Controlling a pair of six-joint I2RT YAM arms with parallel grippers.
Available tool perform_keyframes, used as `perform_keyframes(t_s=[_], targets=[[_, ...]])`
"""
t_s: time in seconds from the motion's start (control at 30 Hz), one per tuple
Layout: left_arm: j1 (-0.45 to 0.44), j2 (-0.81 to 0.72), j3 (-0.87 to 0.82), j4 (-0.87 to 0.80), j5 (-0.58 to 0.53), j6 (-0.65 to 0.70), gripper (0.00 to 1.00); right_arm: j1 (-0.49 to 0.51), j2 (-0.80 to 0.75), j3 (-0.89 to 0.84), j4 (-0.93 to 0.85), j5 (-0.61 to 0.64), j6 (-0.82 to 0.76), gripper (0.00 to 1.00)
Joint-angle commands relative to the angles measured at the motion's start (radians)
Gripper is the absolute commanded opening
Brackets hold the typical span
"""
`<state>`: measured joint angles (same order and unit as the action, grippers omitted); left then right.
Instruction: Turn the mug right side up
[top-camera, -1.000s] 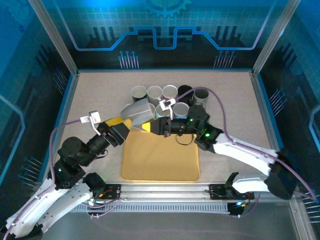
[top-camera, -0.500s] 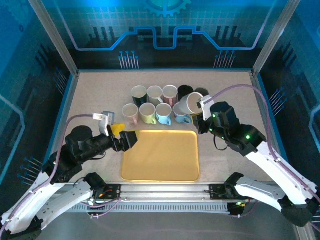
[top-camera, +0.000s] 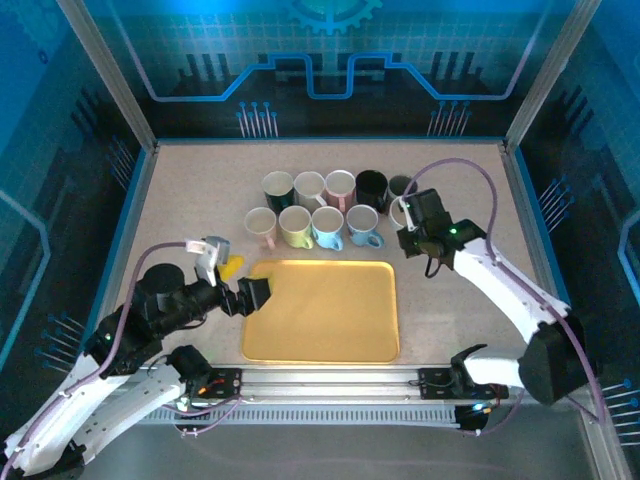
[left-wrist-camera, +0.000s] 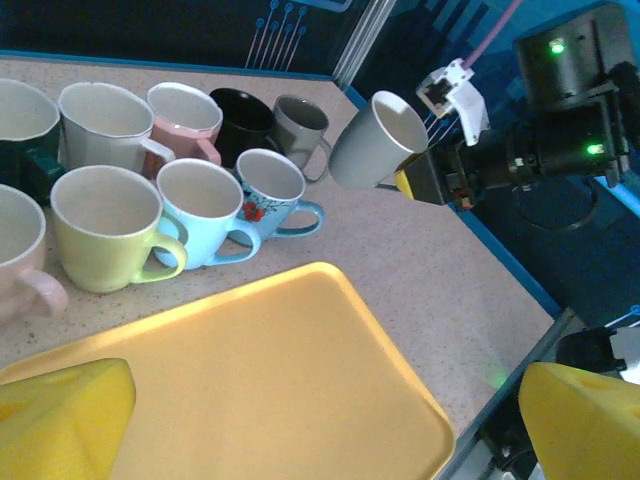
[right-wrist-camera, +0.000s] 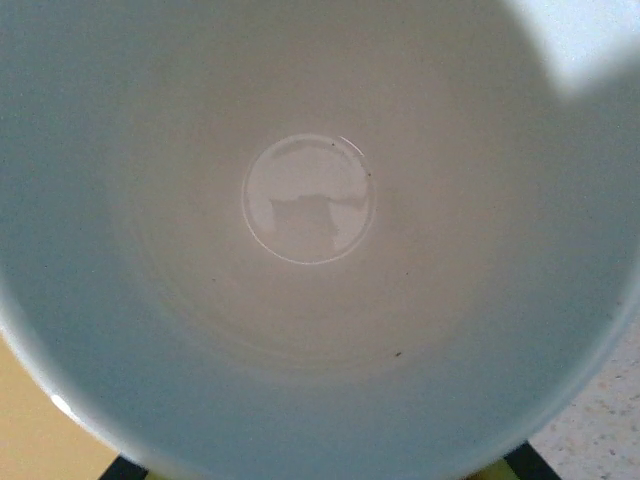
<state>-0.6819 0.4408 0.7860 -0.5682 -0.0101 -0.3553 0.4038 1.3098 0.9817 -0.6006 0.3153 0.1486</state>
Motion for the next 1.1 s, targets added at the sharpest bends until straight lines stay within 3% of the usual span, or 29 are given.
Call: perform_keyframes(t_s=[0.0, 0.57, 0.77, 1.07], targets=[[-0.001, -0.023, -0.002, 0.002, -0.030, 0.042, 0.99, -0.047, 0.023, -0.001, 0.111, -0.012, 0.011, 0.00], [0.002, -0.020, -0.009, 0.003, -0.058, 0.054, 0.99, -0.064, 0.231, 0.035, 0.132, -0.065, -0.005, 0.01], [0.001, 0.003, -0.008, -0.001, -0.061, 0.036, 0.99, -0.024, 0.267, 0.075, 0.079, -0.008, -0.041, 0.10], [0.001, 0.021, -0.008, -0.009, -0.062, 0.022, 0.99, -0.027, 0.259, 0.075, 0.077, -0.043, -0.028, 0.19]])
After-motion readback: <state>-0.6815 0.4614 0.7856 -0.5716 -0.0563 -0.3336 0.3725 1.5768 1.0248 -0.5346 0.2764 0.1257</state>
